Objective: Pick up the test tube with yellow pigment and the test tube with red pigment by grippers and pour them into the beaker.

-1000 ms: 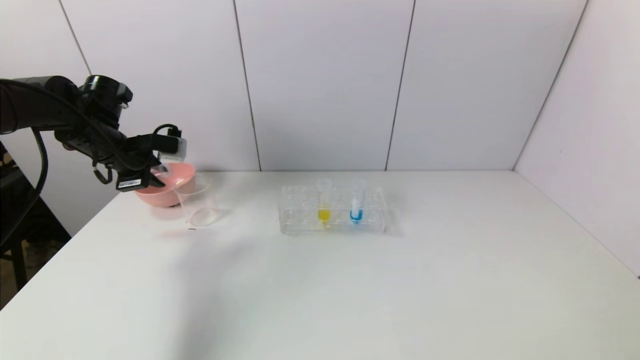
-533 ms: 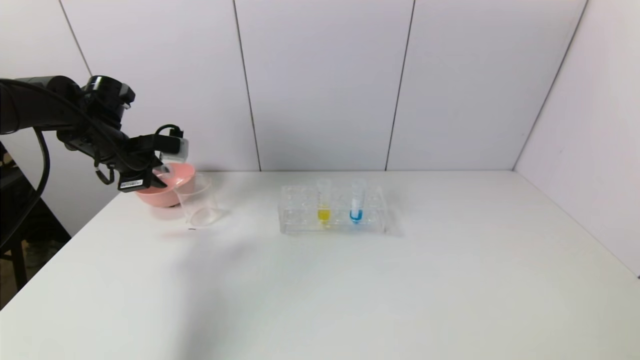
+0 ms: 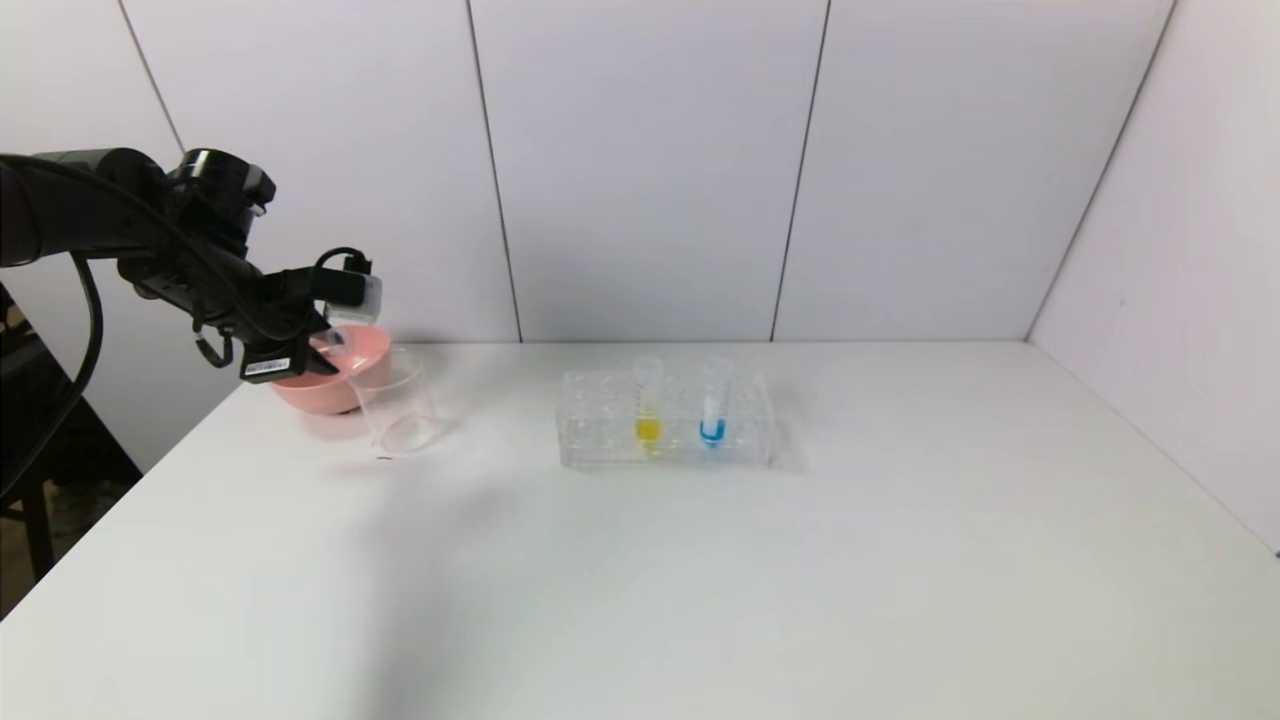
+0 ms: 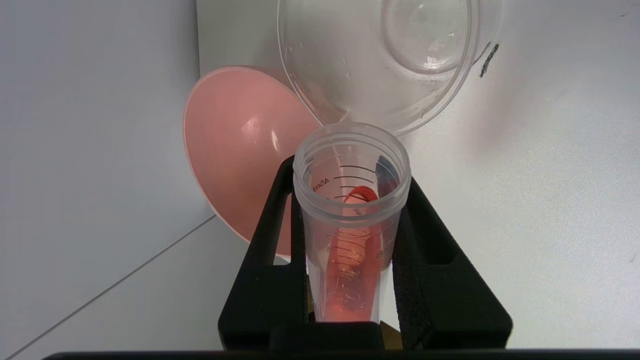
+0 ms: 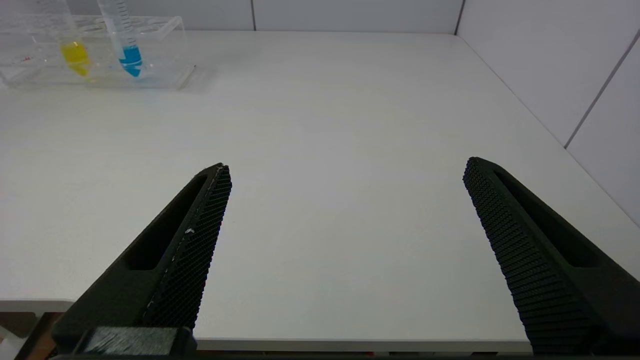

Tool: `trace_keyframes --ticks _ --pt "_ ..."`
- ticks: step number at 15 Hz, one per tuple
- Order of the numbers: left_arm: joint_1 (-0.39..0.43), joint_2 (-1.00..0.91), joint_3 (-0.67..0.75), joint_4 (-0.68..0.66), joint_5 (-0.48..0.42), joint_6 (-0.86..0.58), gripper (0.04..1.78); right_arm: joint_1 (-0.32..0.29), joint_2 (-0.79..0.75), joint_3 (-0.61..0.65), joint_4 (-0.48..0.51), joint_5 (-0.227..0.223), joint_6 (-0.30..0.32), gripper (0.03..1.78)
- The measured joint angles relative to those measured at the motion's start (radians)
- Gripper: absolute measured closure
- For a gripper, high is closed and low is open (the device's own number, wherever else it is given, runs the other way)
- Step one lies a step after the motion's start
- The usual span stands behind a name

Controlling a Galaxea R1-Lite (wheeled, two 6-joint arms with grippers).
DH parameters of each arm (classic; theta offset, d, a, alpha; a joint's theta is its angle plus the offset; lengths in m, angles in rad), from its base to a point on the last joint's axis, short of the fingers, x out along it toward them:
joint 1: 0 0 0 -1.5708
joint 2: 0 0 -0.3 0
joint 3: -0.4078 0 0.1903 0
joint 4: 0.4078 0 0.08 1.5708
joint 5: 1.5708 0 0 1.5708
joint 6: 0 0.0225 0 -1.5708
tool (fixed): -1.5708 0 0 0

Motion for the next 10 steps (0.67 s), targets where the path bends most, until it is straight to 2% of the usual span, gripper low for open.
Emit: trace_keyframes --ticks 10 --pt "-0.013 -0.003 0.000 0.023 0.005 0.000 1.33 0.000 0.000 0.000 0.000 0.000 0.000 0.11"
